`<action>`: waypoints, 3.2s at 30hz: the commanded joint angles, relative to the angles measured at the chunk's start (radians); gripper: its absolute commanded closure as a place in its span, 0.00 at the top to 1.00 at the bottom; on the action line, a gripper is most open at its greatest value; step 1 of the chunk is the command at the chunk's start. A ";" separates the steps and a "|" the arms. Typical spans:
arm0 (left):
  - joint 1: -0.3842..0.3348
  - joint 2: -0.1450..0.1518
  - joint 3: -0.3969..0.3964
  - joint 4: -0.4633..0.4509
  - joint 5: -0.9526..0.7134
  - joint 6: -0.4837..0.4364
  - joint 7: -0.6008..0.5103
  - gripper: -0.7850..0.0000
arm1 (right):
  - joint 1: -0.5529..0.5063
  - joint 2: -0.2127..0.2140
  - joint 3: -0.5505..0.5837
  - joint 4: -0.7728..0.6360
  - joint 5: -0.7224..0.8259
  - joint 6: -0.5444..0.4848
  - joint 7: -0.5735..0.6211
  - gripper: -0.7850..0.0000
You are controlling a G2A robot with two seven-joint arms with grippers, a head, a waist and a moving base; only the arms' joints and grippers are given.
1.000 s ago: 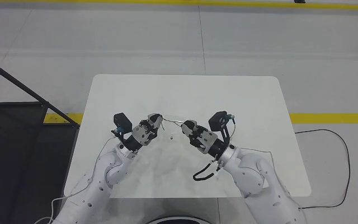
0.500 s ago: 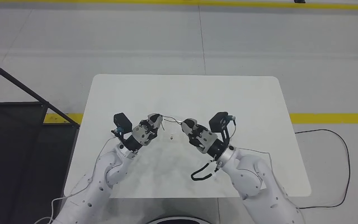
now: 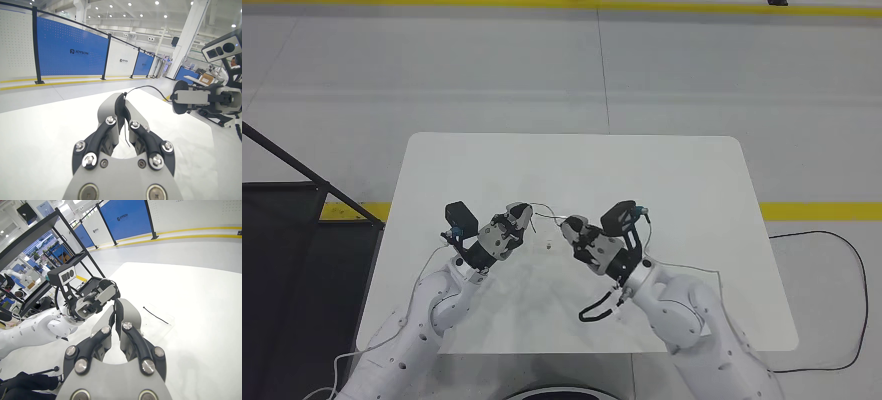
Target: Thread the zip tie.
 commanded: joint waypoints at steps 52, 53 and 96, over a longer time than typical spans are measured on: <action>0.000 0.000 0.000 0.000 0.000 0.000 0.000 0.00 | -0.062 -0.005 -0.009 -0.027 -0.170 -0.021 -0.129 0.00; 0.000 0.000 0.000 0.000 0.000 0.000 0.000 0.00 | -0.067 -0.004 -0.004 -0.031 -0.167 -0.030 -0.137 0.00; 0.022 -0.006 -0.016 -0.034 0.008 0.007 -0.058 0.00 | -0.091 -0.030 -0.071 -0.024 -0.436 0.105 -0.367 0.00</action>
